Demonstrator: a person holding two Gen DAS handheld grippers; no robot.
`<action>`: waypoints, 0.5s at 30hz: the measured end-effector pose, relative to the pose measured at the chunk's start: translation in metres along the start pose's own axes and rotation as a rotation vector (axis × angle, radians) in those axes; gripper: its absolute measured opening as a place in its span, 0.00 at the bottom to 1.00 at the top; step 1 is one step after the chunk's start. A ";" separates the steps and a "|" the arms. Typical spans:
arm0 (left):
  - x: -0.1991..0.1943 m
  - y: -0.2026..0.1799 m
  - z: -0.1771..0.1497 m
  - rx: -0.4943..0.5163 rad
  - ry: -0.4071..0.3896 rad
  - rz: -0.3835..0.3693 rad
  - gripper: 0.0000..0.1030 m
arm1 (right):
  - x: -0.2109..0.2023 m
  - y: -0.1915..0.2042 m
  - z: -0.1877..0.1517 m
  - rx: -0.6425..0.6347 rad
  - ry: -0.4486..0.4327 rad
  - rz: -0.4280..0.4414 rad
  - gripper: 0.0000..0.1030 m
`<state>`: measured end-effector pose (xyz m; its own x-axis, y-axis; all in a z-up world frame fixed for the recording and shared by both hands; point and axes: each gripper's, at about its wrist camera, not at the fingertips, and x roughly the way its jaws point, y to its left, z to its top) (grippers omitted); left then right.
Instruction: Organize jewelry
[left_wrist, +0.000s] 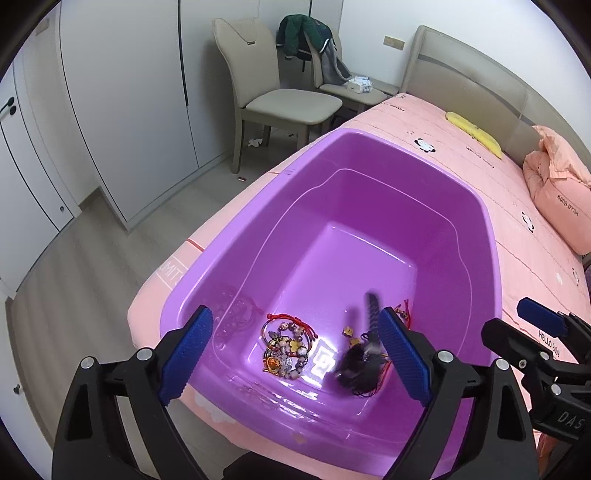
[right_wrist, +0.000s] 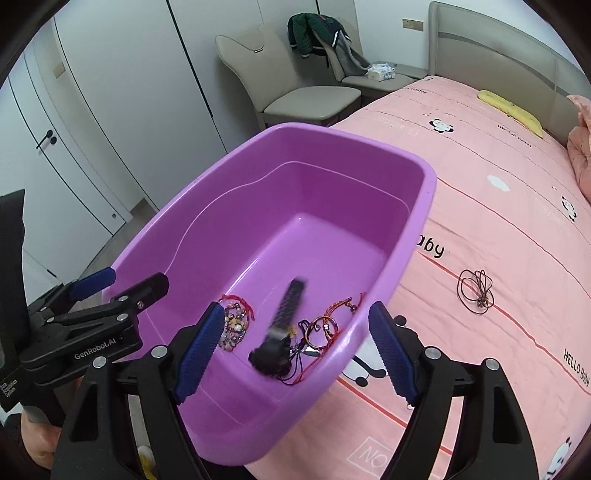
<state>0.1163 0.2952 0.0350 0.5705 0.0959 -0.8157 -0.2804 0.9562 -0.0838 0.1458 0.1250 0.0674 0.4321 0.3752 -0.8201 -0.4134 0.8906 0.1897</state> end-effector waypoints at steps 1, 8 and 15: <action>-0.001 -0.001 -0.001 -0.003 0.001 0.002 0.89 | -0.001 -0.001 -0.001 0.004 -0.003 0.003 0.74; -0.002 -0.008 -0.005 -0.006 0.019 0.023 0.92 | -0.004 -0.008 -0.015 0.021 0.002 0.000 0.74; -0.004 -0.020 -0.011 0.011 0.024 0.047 0.93 | -0.005 -0.016 -0.029 0.042 0.014 -0.007 0.74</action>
<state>0.1106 0.2728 0.0339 0.5380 0.1345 -0.8321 -0.2979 0.9538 -0.0384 0.1270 0.1014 0.0521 0.4236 0.3655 -0.8288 -0.3759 0.9034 0.2062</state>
